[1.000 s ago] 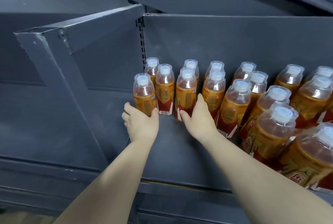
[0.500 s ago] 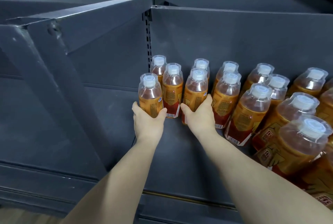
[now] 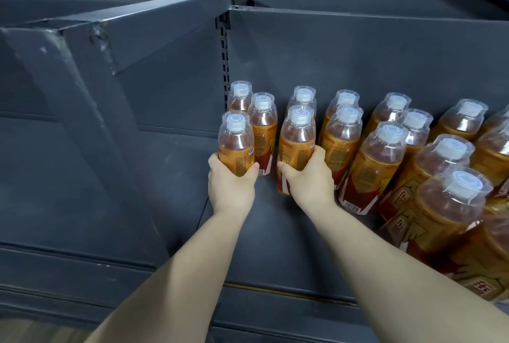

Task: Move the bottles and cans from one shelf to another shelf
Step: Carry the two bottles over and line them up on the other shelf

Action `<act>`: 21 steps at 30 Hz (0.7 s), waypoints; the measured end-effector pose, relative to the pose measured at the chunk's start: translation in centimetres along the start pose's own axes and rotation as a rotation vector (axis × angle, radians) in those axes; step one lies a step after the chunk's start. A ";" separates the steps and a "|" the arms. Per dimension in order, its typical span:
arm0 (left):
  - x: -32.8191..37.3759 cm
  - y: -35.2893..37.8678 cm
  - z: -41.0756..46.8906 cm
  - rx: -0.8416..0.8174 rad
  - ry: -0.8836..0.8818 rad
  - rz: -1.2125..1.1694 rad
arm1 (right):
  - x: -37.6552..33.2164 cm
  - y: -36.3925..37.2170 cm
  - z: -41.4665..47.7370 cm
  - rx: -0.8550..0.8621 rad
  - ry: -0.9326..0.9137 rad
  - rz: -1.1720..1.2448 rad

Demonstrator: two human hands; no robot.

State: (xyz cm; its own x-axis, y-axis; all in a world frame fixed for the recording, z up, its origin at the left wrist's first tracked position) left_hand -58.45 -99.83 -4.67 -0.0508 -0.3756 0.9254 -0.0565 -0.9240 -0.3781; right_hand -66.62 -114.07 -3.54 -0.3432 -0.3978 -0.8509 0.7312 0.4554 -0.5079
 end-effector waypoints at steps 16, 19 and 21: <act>0.5 -0.2 -5.9 -0.097 0.076 0.068 | 2.0 -4.1 -5.8 -0.036 -0.044 0.026; 0.5 -0.5 -6.7 -0.102 0.066 0.077 | 2.2 -4.4 -6.3 -0.038 -0.047 0.031; 0.4 -0.7 -7.2 -0.103 0.066 0.069 | 2.2 -4.6 -6.3 -0.053 -0.043 0.041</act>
State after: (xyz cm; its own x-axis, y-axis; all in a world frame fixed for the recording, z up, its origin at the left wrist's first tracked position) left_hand -65.63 -98.83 -4.24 -0.1236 -0.4296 0.8945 -0.1524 -0.8825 -0.4449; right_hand -74.44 -112.01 -3.99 -0.2868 -0.4113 -0.8652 0.7116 0.5132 -0.4798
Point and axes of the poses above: each hand's wrist, its own z-axis towards the middle knuckle, its own y-axis out of the palm, x = y × z, the point moved 3 cm from there along z, towards the middle knuckle, and after that the axes turned 3 degrees about z, right-handed, at the moved point
